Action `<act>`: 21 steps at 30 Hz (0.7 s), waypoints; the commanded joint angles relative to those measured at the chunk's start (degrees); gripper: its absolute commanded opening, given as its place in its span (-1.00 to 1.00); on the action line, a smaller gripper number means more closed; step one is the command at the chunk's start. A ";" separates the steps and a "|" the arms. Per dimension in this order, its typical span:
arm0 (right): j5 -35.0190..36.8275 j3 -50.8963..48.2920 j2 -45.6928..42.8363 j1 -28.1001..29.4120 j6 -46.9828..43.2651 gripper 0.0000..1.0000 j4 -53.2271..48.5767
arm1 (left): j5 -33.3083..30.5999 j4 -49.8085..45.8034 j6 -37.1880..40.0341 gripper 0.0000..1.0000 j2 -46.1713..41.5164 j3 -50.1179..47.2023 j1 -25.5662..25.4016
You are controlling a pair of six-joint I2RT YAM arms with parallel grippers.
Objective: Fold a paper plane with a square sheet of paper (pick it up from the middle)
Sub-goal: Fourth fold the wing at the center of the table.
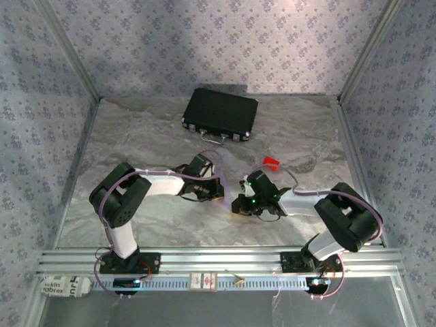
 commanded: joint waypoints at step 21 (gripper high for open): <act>-1.19 5.93 -1.14 -3.18 -1.99 -0.89 -4.36 | -1.18 -1.27 0.51 -0.86 0.75 -3.12 1.40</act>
